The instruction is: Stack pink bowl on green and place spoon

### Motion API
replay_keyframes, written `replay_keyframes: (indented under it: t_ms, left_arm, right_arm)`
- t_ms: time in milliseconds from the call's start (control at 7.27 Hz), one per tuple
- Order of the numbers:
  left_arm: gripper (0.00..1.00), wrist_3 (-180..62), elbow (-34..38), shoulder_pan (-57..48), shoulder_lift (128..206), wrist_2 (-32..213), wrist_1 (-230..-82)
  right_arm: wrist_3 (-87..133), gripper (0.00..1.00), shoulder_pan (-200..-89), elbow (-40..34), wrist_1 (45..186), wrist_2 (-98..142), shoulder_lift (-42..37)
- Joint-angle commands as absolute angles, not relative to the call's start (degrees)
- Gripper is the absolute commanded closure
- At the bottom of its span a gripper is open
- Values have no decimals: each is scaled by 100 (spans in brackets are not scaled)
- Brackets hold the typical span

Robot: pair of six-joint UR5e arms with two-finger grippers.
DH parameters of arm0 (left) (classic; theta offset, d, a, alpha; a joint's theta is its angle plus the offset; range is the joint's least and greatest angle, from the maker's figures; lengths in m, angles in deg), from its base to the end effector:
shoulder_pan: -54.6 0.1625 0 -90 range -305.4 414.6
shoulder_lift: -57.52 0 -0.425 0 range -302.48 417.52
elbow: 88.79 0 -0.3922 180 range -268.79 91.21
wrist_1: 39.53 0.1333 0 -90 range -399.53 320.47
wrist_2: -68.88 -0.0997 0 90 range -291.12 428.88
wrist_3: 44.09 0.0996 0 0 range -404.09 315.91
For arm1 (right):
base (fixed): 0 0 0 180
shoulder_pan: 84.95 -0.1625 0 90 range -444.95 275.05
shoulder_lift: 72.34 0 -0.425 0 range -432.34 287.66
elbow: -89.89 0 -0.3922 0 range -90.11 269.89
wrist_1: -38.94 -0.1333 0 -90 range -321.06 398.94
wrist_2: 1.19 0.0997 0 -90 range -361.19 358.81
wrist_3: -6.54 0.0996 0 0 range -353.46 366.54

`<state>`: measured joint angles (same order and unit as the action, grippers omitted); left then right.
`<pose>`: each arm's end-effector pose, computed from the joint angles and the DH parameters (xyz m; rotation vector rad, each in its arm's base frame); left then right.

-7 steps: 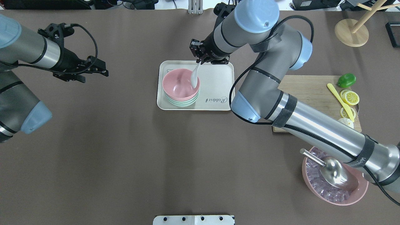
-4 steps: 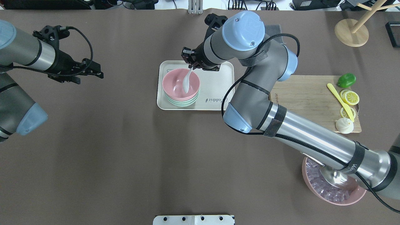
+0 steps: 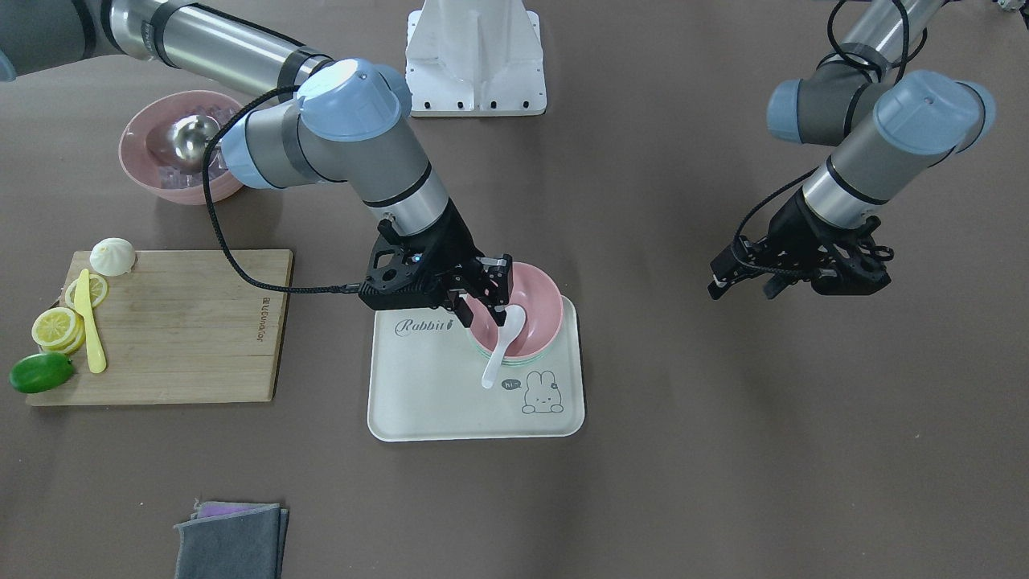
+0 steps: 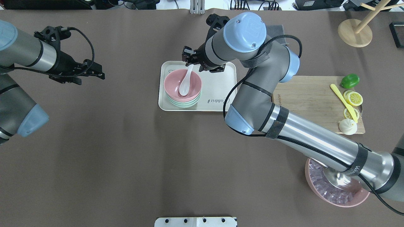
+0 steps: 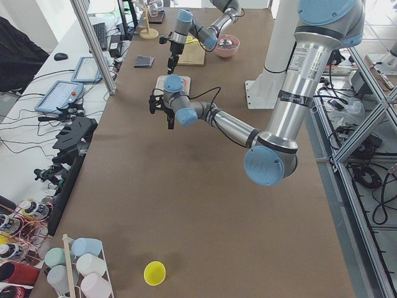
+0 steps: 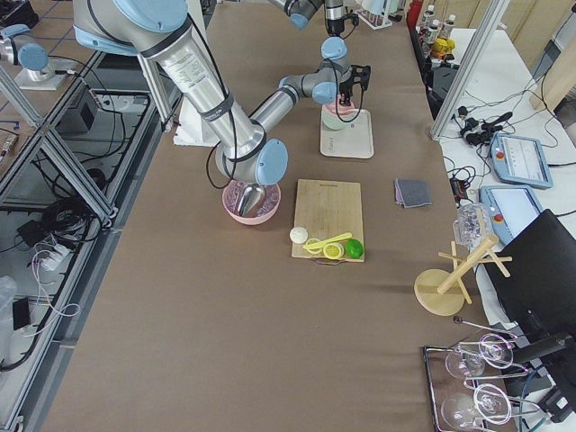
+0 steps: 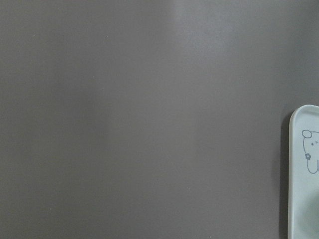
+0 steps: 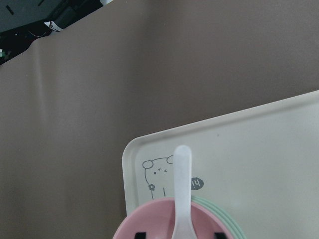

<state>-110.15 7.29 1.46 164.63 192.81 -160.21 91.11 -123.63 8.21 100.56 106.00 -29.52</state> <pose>0.3044 -0.5355 0.3824 0.1396 1.0520 -0.1828 -0.5155 -0.5457 0.1502 0.1926 -1.1831 0.3337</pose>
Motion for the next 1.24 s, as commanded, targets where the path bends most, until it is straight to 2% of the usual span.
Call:
replay_keyframes:
  t_ms: [0, 138, 275, 412, 688, 825, 1100]
  left_arm:
    - [2, -11062, 754, 142, 16448, 19246, -16029]
    - [2, -11063, 737, 99, 16413, 19089, -16012]
    - [2, -10950, 754, -215, 16282, 18896, -15959]
    - [2, -9817, 798, -627, 15959, 18929, -15959]
    - [2, -7625, 1044, -1365, 15001, 18964, -15950]
    - [2, -7278, 1018, -1648, 14719, 19190, -15950]
    - [2, -6810, 983, -1949, 14262, 19447, -16028]
  right_arm:
    - [9083, 0, -12423, 702, 10116, 10691, -2901]
    - [8978, 0, -12641, 536, 10203, 11118, -2692]
    - [8498, 0, -13009, -49, 10718, 11497, -2211]
    - [7397, 0, -13378, -794, 11732, 11727, -1685]
    - [5190, 0, -13977, -1729, 13440, 11746, -893]
    - [4258, 0, -14266, -2090, 14091, 11755, -340]
    - [2314, 0, -15178, -2375, 14353, 11834, 1003]
